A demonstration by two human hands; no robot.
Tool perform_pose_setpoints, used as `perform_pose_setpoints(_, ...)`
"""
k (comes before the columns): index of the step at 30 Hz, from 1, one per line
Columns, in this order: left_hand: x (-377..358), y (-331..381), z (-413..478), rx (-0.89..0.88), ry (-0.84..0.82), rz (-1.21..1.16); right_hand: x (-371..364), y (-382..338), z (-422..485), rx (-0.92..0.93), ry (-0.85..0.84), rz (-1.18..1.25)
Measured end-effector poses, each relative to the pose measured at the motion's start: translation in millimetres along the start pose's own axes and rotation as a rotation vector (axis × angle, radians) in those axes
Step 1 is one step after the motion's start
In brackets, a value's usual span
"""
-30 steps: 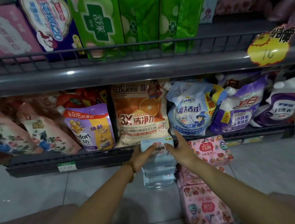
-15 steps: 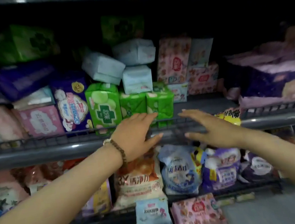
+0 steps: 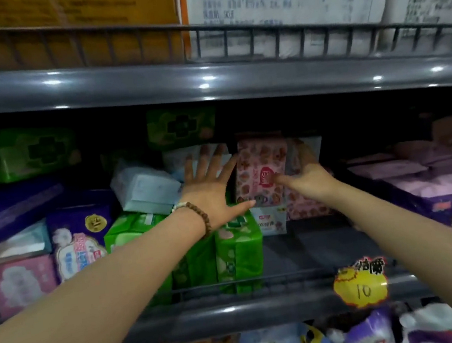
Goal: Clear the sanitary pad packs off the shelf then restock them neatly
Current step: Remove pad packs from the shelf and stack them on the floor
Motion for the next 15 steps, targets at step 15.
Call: perform_pose_setpoints(15,-31.0,5.6,-0.6,-0.006,0.020,0.018,5.2,-7.1,45.1,0.276,-0.029,-0.264)
Point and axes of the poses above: each hand's wrist, its own z-axis towards the middle knuckle, its own x-axis out of the back of the hand, y = z × x, the point moved 8 cm from there along z, towards the middle knuckle, and after that the axes turned 8 degrees about y, right-handed, at the moved point
